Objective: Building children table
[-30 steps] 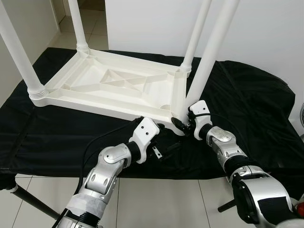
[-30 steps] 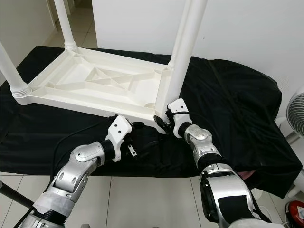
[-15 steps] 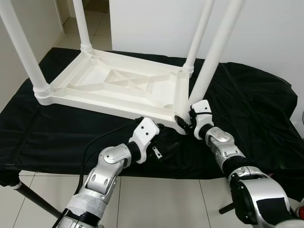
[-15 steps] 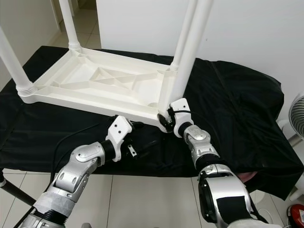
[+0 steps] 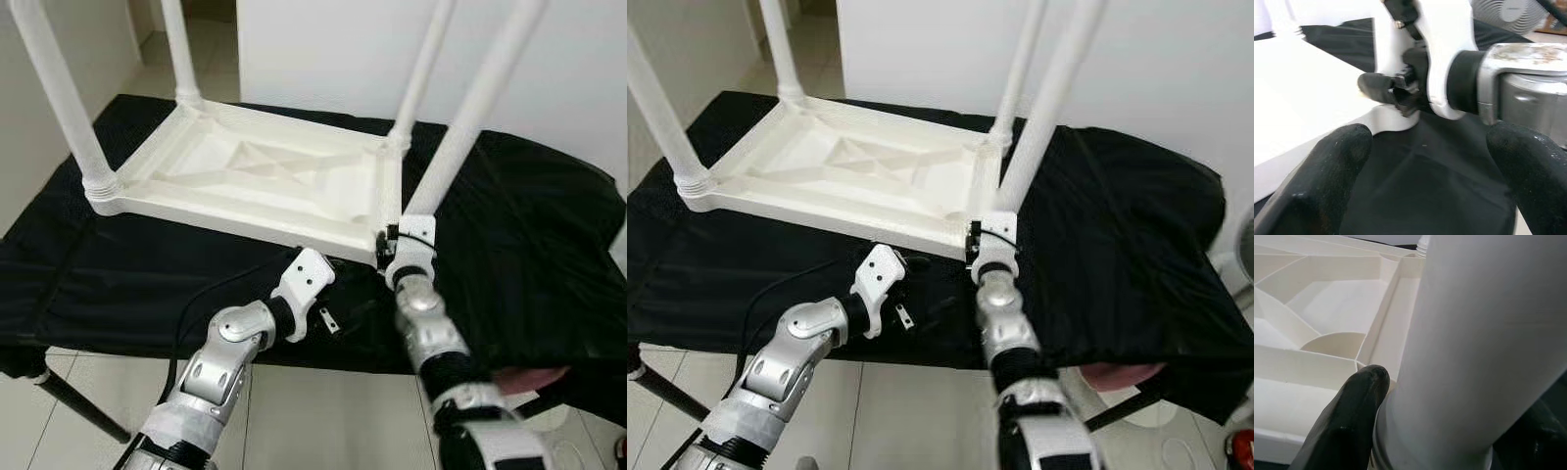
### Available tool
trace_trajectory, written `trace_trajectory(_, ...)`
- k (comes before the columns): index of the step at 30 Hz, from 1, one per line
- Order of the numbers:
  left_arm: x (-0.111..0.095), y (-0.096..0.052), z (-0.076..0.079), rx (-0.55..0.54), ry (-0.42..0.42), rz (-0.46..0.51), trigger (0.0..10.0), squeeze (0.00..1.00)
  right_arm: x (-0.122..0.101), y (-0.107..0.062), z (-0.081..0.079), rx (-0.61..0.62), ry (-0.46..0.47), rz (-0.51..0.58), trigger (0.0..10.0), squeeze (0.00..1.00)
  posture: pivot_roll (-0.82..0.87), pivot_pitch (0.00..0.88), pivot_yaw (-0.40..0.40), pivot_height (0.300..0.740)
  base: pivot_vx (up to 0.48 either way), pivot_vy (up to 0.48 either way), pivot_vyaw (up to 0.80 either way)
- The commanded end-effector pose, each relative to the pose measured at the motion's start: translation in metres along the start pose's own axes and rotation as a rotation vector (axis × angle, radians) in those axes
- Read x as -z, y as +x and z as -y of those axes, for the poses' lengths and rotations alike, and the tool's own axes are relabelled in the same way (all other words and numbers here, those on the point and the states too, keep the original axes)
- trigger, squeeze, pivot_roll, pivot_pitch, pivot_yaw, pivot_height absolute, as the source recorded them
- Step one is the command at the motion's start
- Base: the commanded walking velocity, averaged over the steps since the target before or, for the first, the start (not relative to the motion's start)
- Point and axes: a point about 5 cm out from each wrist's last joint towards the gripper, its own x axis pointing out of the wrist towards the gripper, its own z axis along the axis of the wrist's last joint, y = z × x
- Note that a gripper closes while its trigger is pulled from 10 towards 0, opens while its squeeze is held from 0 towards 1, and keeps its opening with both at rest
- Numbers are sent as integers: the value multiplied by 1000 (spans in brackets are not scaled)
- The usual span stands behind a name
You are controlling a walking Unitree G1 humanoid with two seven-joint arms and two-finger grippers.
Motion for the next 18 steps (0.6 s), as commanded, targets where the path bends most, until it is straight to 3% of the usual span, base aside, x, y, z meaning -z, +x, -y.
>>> trace_trajectory(1, 5, 1, 0, -47, 0, -16, 10000, 0, 18, -8, 7, 62, 6, -83, 10000, 0, -20, 0, -81, 740, 0, 0, 0)
trace_trajectory(8, 5, 3, 0, -46, 2, -14, 10000, 0, 13, -5, 14, 98, -10, -83, 10000, 0, -17, 0, -88, 740, 0, 0, 0)
trace_trajectory(9, 5, 3, 0, -48, 3, -13, 10000, 0, 10, -5, 14, 91, -5, -65, 10000, 357, -15, 0, -90, 740, 0, 0, 0)
trace_trajectory(10, 4, 3, -1, -51, 3, -12, 10000, 0, 5, -4, 15, 83, 13, -33, 10000, 1000, -12, 0, -93, 740, 0, 0, 0)
trace_trajectory(12, 4, 3, -1, -52, 4, -12, 10000, 0, 3, -3, 15, 82, 22, -20, 10000, 1000, -12, 0, -93, 740, 0, 0, 0)
trace_trajectory(18, 5, 3, -1, -55, 3, -11, 10000, 0, -28, -2, 16, 1, 119, 181, 10000, 1000, -11, 0, -94, 740, 0, 0, 0)
